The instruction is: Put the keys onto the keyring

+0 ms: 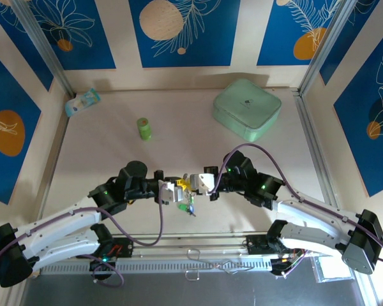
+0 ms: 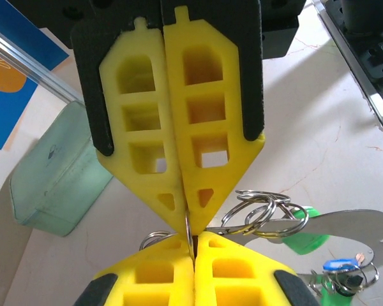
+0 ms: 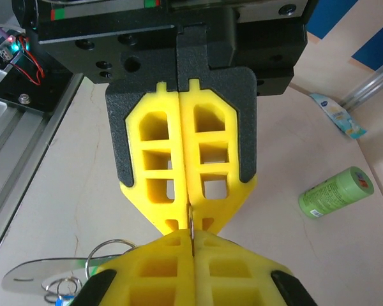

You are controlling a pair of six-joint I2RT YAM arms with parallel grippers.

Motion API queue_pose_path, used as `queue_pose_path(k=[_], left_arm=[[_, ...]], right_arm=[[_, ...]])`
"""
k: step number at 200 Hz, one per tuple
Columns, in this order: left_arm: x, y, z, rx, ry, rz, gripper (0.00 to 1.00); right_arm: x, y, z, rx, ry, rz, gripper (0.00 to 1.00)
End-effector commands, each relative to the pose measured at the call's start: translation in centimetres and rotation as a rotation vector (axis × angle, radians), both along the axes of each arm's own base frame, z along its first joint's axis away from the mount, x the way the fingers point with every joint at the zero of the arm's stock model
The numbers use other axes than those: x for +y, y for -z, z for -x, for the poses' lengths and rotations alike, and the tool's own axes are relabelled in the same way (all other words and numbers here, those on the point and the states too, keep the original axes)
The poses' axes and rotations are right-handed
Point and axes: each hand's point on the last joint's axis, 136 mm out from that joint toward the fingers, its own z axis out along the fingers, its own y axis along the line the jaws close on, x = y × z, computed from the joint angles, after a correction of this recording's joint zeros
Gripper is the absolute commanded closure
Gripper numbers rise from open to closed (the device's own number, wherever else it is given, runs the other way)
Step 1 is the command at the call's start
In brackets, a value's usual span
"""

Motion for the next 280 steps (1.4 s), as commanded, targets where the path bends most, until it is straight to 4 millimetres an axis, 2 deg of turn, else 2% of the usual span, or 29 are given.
queue_pose_path(k=[1,32,61,102,135,166,182,191,214,239,280], left_arm=[[-0.7,-3.5,0.3,-0.047,0.023,0.089,0.95],[-0.2,-2.7,-0.3,-0.043,-0.023,0.072,0.78],[0.2,-2.3,-0.4,-0.031,-0.048,0.061,0.76],[0.1,-1.6,-0.2,-0.007,-0.033,0.038,0.79],[-0.1,-1.6,-0.2,-0.013,-0.024,0.028,1.00],[-0.2,-2.3,0.0,-0.019,-0.011,0.049,1.00],[-0.3,-3.0,0.2,-0.021,-0.001,0.073,1.00],[-0.4,-3.2,0.2,-0.020,0.003,0.081,1.00],[-0.5,-3.2,0.3,-0.020,0.011,0.082,1.00],[-0.5,-3.1,0.4,-0.014,0.014,0.082,1.00],[-0.5,-3.0,0.2,-0.015,0.005,0.076,1.00]], right_arm=[[0.4,-1.9,-0.4,-0.041,0.008,-0.031,1.00],[0.1,-2.0,-0.1,-0.042,0.006,-0.033,1.00],[-0.1,-2.0,0.1,-0.038,0.003,-0.029,1.00],[0.1,-2.1,0.5,-0.034,-0.014,-0.032,1.00],[0.1,-2.1,0.7,-0.032,-0.021,-0.028,1.00],[0.1,-1.5,0.3,-0.037,0.002,-0.004,1.00],[0.1,-1.0,-0.4,-0.041,0.032,0.016,0.78],[0.2,-0.7,-0.8,-0.045,0.049,0.031,0.74],[0.4,-0.5,-1.0,-0.044,0.051,0.041,0.74],[0.6,-0.6,-0.9,-0.043,0.049,0.035,0.79],[0.0,-0.1,-0.9,-0.049,0.066,0.053,0.74]])
